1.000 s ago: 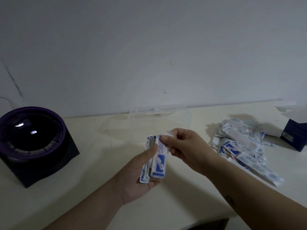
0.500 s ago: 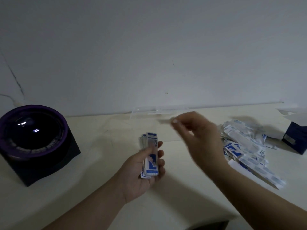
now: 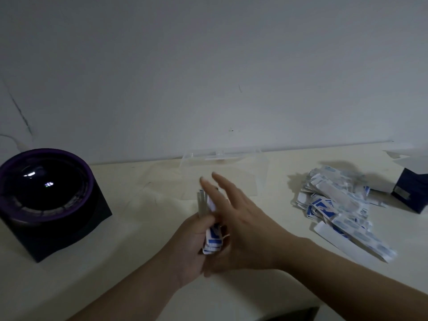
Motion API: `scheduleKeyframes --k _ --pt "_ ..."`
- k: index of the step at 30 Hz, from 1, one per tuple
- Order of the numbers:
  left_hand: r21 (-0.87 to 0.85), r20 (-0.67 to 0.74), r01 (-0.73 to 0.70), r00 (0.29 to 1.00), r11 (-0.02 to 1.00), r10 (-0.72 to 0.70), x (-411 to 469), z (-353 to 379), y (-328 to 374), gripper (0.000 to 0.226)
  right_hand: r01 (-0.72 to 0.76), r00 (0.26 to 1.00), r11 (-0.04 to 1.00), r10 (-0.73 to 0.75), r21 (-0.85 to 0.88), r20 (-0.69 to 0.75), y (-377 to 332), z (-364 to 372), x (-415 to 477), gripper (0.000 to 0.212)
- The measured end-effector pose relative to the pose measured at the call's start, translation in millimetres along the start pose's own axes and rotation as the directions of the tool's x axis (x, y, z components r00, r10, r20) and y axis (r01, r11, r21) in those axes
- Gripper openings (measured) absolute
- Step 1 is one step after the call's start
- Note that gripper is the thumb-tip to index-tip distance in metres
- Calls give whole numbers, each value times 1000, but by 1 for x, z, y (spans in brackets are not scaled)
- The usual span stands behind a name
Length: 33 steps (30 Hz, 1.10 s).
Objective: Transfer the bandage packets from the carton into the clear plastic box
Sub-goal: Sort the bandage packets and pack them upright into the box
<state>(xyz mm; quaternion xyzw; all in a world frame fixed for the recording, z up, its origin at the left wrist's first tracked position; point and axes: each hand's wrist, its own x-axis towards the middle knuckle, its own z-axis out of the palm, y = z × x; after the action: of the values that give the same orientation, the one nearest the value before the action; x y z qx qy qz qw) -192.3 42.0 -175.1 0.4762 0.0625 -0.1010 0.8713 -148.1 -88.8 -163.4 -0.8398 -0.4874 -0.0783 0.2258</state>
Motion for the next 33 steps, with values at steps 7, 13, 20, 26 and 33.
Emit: scheduleKeyframes --k 7,13,20,26,33 --pt "223 29 12 999 975 -19 -6 6 3 21 73 992 992 -62 105 -107 16 1 -2 98" --pt "336 83 -1 996 942 -29 -9 9 0 28 106 994 994 -105 22 -24 7 -3 -6 96" --pt "321 131 -88 990 943 48 -12 11 4 17 125 992 992 -125 1 -35 10 -10 -4 66" --pt "466 107 -172 985 868 138 -18 15 3 19 120 993 992 -120 -29 -10 -1 -21 -7 76" --pt "370 188 -96 982 924 26 -14 13 25 12 -168 983 702 168 692 69 9 -55 6 44"
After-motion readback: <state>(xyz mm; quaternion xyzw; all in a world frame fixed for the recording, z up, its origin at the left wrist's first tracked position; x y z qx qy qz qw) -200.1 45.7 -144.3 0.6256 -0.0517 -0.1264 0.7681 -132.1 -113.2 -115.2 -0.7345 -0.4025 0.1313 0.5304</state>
